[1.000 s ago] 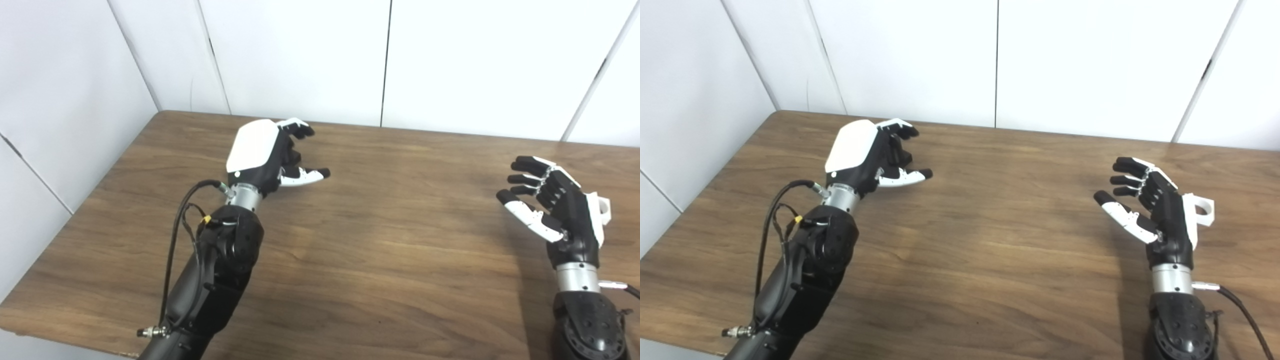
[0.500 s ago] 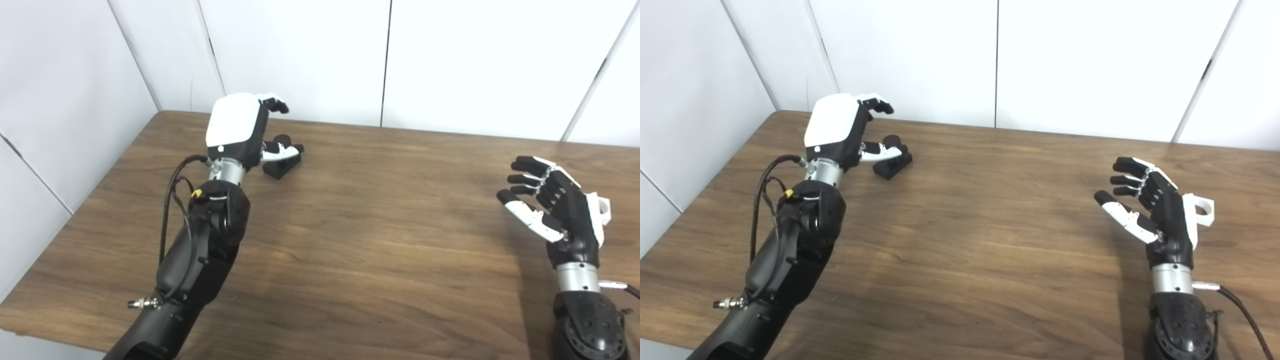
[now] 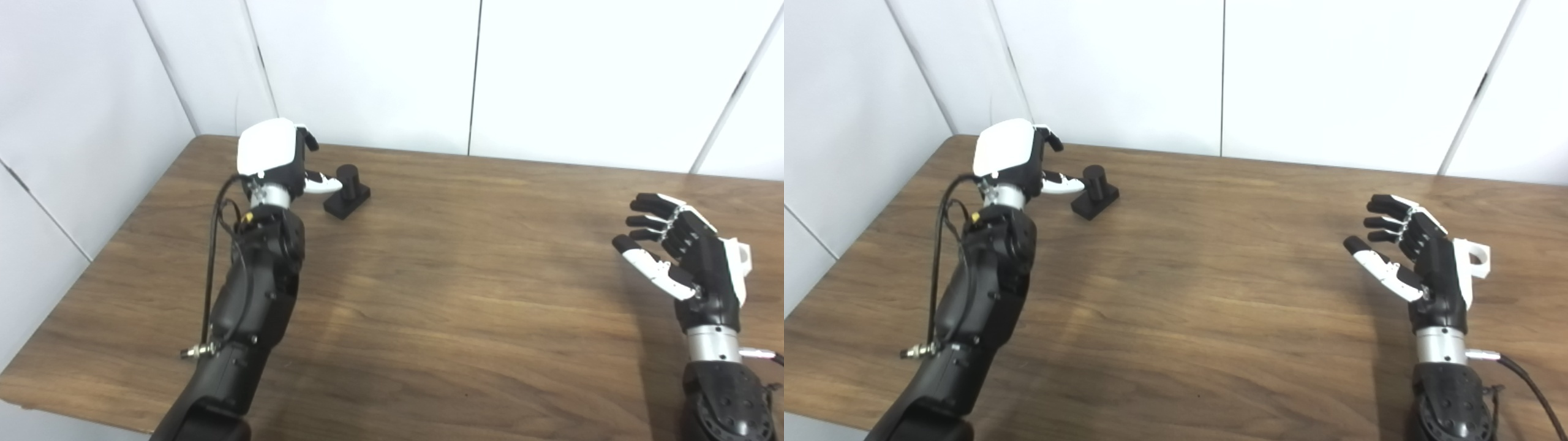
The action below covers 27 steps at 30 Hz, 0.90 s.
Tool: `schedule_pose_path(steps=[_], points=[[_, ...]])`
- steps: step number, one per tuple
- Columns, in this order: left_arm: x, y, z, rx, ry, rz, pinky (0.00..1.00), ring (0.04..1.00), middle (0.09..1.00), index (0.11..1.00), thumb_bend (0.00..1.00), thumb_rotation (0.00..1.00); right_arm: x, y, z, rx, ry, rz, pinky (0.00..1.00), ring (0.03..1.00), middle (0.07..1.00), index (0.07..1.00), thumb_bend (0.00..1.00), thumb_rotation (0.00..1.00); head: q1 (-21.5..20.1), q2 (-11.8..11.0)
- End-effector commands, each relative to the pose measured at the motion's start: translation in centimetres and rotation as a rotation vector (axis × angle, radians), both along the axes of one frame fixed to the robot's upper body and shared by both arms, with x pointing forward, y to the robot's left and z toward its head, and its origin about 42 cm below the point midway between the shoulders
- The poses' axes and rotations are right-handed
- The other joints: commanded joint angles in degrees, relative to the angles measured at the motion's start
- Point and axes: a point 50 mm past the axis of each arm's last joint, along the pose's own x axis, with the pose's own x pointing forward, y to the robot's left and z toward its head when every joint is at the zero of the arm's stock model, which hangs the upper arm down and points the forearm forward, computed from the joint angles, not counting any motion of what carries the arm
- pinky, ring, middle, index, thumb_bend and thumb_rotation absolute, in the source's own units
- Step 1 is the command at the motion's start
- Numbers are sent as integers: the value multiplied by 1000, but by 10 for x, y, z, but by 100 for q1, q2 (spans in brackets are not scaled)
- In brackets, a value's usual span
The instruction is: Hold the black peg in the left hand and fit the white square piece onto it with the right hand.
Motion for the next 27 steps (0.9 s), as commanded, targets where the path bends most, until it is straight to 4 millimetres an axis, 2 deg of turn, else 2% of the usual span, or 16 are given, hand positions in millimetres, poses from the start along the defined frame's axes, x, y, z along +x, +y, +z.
schedule_pose_path(steps=[1, 2, 7, 13, 17, 19, 22, 27], points=[[14, 3, 36, 23, 0, 4, 559, 789, 843, 587, 834, 318, 7, 1, 19, -6, -69, 9, 575, 646, 696, 683, 708, 305, -5, 8], [17, 4, 39, 30, 26, 3, 541, 770, 815, 602, 875, 341, 8, 1, 19, -7, -68, 10, 581, 645, 696, 683, 712, 313, -8, 7], [27, 2, 51, 65, 131, -5, 487, 731, 774, 635, 900, 368, 8, 3, 18, -8, -69, 10, 580, 646, 697, 683, 714, 318, -11, 14], [33, -5, 44, 89, 212, 6, 482, 742, 782, 652, 889, 364, 7, 5, 18, -3, -68, 5, 575, 643, 698, 682, 712, 313, -53, 29], [37, -7, 27, 118, 252, 12, 434, 677, 721, 622, 898, 378, 6, 6, 17, 3, -69, 0, 584, 647, 700, 680, 726, 329, -75, 29], [38, -8, 20, 132, 262, 16, 473, 719, 754, 650, 895, 391, 6, 5, 17, -1, -70, -2, 587, 648, 703, 685, 722, 332, -70, 28], [41, -9, 6, 167, 278, 27, 505, 727, 750, 652, 902, 391, 5, 6, 17, 1, -69, -4, 578, 646, 704, 683, 711, 323, -56, 30], [44, -8, -18, 248, 288, 47, 483, 695, 710, 615, 906, 415, 4, 7, 17, 2, -65, -10, 578, 645, 703, 679, 707, 312, -72, 32]])
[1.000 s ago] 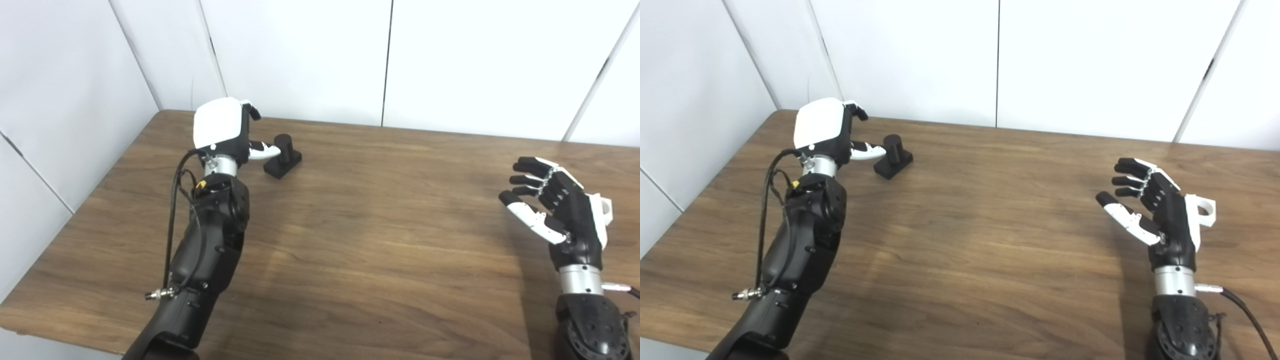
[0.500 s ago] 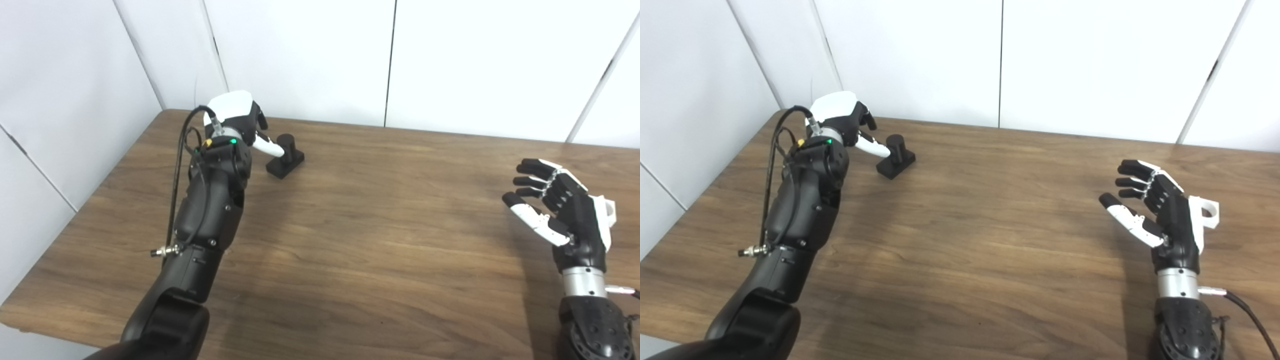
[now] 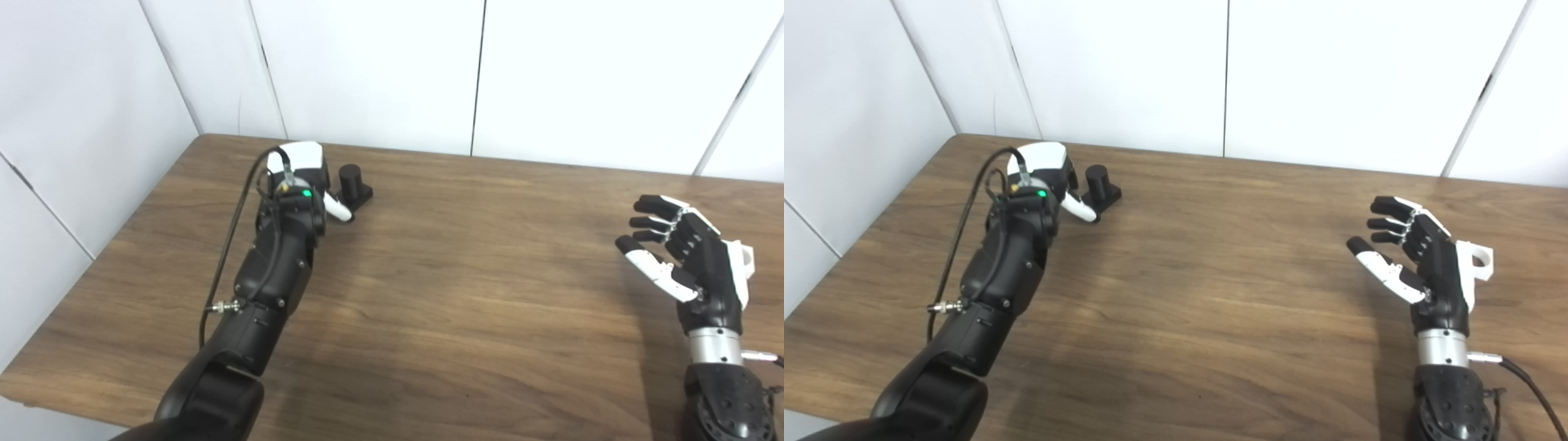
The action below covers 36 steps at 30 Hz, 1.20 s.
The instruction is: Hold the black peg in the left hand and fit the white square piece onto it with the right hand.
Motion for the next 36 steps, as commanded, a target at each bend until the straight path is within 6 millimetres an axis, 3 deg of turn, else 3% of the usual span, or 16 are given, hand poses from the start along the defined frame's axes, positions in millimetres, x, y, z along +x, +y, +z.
schedule_pose_path(steps=[1, 9, 14, 22, 36], points=[[9, 6, 16, 79, -89, 19, 474, 682, 699, 605, 908, 424, 4, 6, 17, 12, -64, 0, 577, 646, 704, 679, 704, 309, 5, 10], [11, 8, -13, 190, -111, 21, 443, 660, 698, 590, 887, 486, 3, 4, 15, 6, -65, 0, 578, 645, 704, 675, 703, 306, -8, 18], [11, 9, -24, 218, -136, 10, 471, 681, 717, 580, 855, 459, 1, 4, 15, -1, -67, 0, 573, 640, 703, 675, 697, 308, -23, 23], [11, 13, -29, 116, -200, -15, 493, 678, 703, 529, 756, 350, -2, 3, 14, 10, -59, -1, 578, 647, 702, 675, 691, 304, -46, 18], [16, 21, -42, -31, -161, -36, 542, 738, 768, 573, 738, 341, -4, 0, 18, -1, -65, -9, 572, 647, 708, 674, 714, 346, -121, 58]])
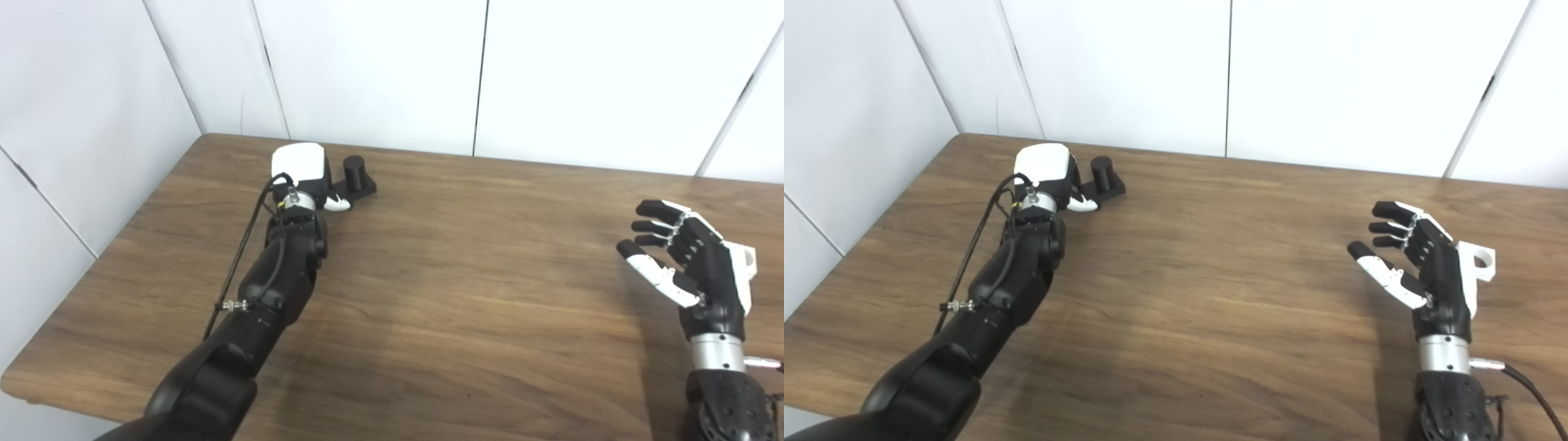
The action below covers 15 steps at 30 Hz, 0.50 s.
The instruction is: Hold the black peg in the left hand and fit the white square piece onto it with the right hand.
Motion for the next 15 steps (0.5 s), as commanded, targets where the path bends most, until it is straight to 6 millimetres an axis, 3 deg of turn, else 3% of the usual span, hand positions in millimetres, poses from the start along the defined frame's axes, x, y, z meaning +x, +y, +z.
schedule_pose_path(steps=[1, 6, 15], points=[[1, 12, -8, -17, 54, 1, 542, 741, 771, 580, 741, 336, 5, 1, 19, -4, -76, 0, 570, 645, 708, 674, 713, 348, -1, 2], [1, 18, -12, -40, 81, -41, 550, 761, 790, 618, 750, 320, 6, 1, 20, 4, -77, 3, 567, 642, 708, 672, 698, 311, -15, 7], [-2, 27, -19, -89, 129, -63, 587, 779, 802, 610, 757, 245, 3, -1, 21, -4, -70, -5, 565, 646, 710, 674, 696, 323, -58, 32]])
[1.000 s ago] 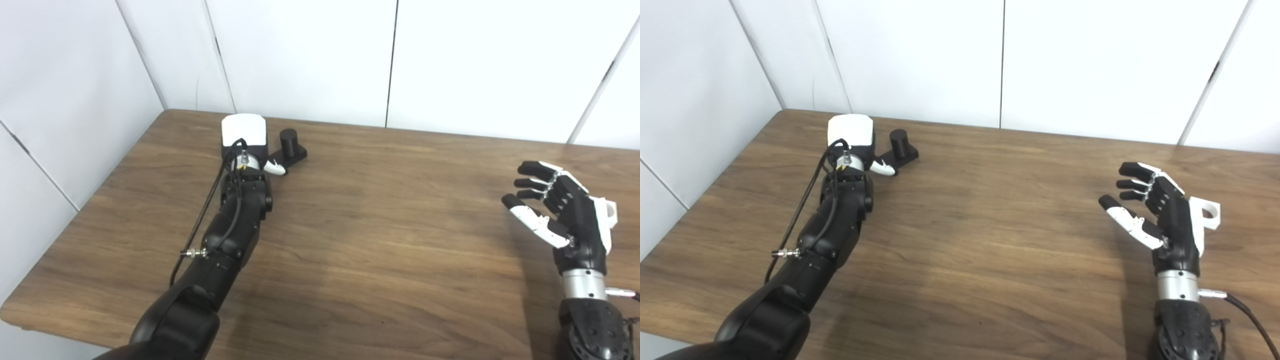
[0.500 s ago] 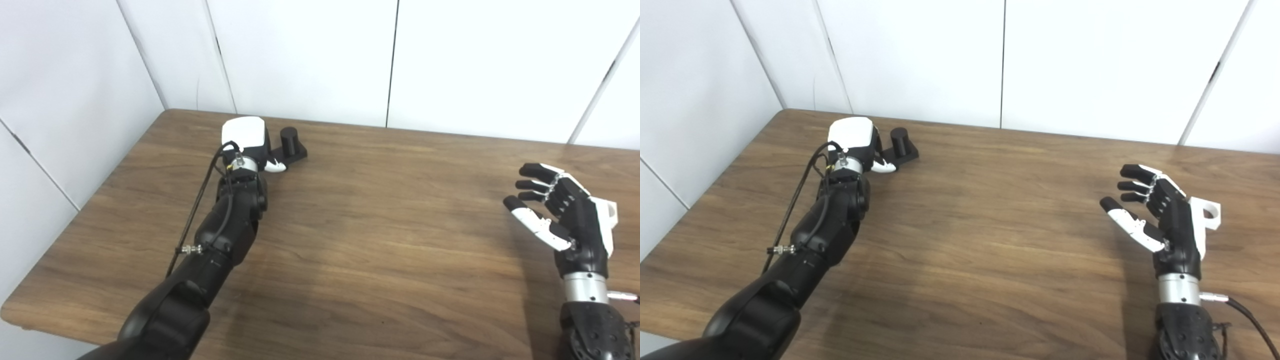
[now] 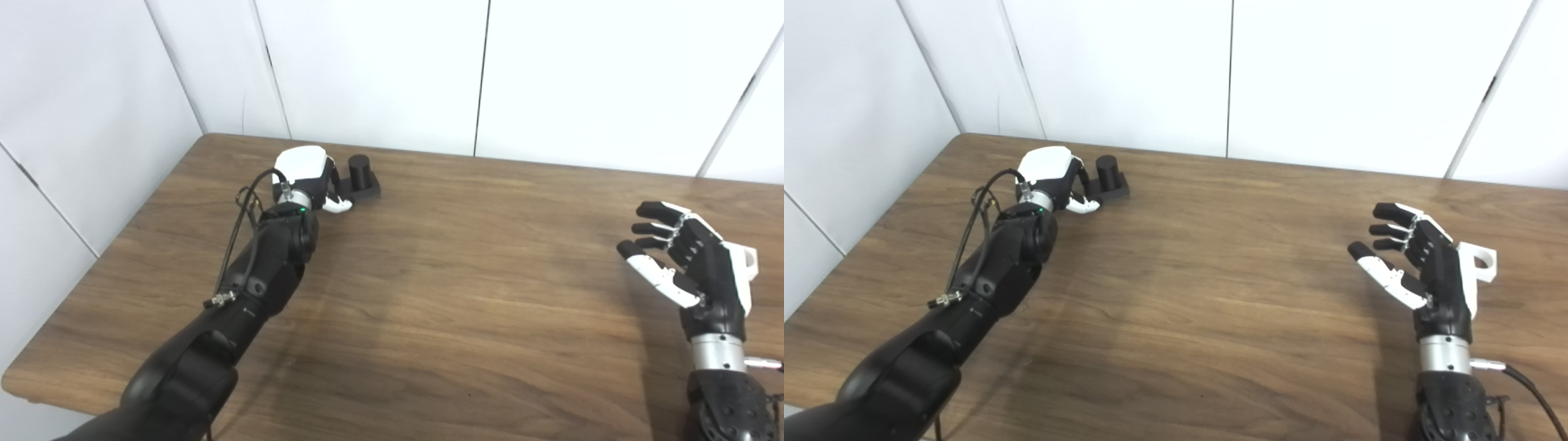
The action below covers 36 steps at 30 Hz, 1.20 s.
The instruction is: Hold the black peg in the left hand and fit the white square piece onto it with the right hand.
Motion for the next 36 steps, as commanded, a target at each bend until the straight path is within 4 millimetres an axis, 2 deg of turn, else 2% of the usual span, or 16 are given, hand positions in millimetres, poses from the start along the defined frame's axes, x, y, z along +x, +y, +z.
schedule_pose_path(steps=[1, 5, 6, 7, 10, 16, 21, 26, 36], points=[[-7, 15, -18, 8, 81, 27, 583, 774, 803, 607, 757, 233, 4, 0, 21, 6, -78, 3, 565, 648, 712, 675, 693, 321, 3, 6], [-11, 15, -22, -7, 88, 4, 602, 788, 814, 595, 753, 213, 3, -1, 23, 0, -89, 2, 555, 645, 713, 676, 683, 319, -15, 21], [-11, 15, -23, -16, 89, -2, 615, 793, 818, 570, 702, 180, 3, 0, 23, 1, -91, 2, 555, 644, 712, 676, 682, 316, -15, 21], [-11, 16, -24, -21, 89, -9, 624, 793, 818, 525, 593, 117, 3, 0, 23, 2, -93, 3, 555, 644, 712, 676, 678, 312, -28, 16], [-12, 17, -26, -29, 77, -56, 629, 788, 807, 496, 527, 77, 3, 0, 22, 2, -93, 3, 555, 641, 713, 677, 678, 313, -62, 12], [-16, 15, -23, -94, 36, -175, 625, 776, 788, 492, 519, 67, 3, -1, 23, 4, -86, -10, 554, 642, 708, 672, 708, 345, -128, 23], [-19, 9, -20, -142, 6, -254, 611, 769, 790, 491, 522, 64, 3, -2, 23, -9, -85, -13, 556, 644, 714, 681, 691, 344, -166, 26], [-21, 2, -15, -173, 2, -319, 639, 783, 796, 489, 524, 68, 3, -4, 24, -17, -89, -13, 562, 649, 714, 683, 693, 353, -189, 41], [-26, -9, -10, -282, 134, -571, 720, 810, 795, 491, 522, 74, 2, -3, 24, -21, -93, -12, 564, 654, 719, 687, 675, 349, -251, 62]])
